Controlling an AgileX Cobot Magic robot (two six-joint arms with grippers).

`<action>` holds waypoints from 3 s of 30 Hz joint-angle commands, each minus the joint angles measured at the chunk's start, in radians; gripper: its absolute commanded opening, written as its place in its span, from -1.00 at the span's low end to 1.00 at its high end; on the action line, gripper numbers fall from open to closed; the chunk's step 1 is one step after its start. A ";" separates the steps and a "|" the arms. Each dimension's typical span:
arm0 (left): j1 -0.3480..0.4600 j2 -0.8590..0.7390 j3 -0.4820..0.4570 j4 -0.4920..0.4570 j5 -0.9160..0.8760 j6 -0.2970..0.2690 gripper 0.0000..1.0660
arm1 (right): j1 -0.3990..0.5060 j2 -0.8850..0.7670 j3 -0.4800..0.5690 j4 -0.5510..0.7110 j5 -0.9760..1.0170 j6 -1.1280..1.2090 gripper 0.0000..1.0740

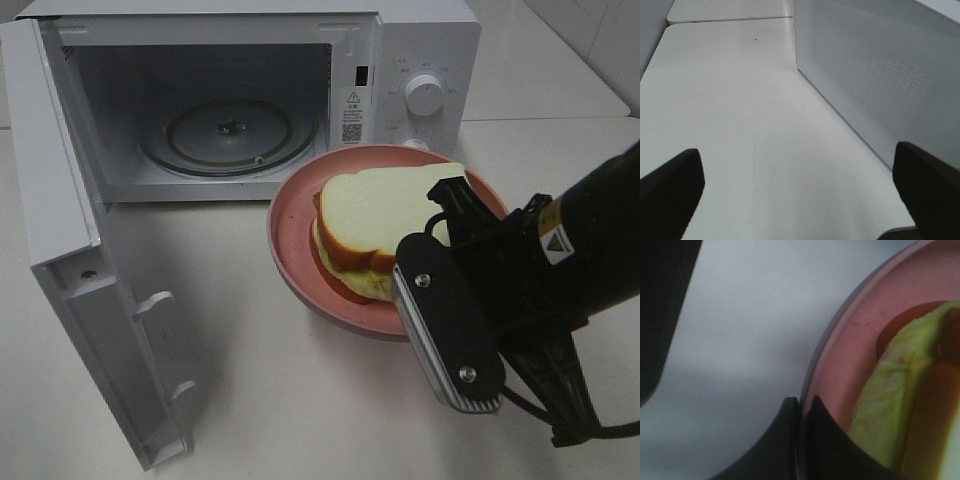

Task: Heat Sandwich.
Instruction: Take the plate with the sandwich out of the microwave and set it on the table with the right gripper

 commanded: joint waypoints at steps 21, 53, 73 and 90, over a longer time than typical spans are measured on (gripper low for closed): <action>0.001 -0.020 0.004 0.000 -0.008 -0.006 0.83 | 0.002 -0.068 0.054 -0.150 0.028 0.225 -0.98; 0.001 -0.020 0.004 0.000 -0.008 -0.006 0.83 | 0.002 -0.068 0.054 -0.513 0.199 1.126 -0.97; 0.001 -0.020 0.004 0.000 -0.008 -0.006 0.83 | 0.001 -0.068 0.052 -0.575 0.238 1.381 -0.96; 0.001 -0.020 0.004 0.000 -0.008 -0.006 0.83 | -0.250 -0.067 0.042 -0.595 0.198 1.398 -0.96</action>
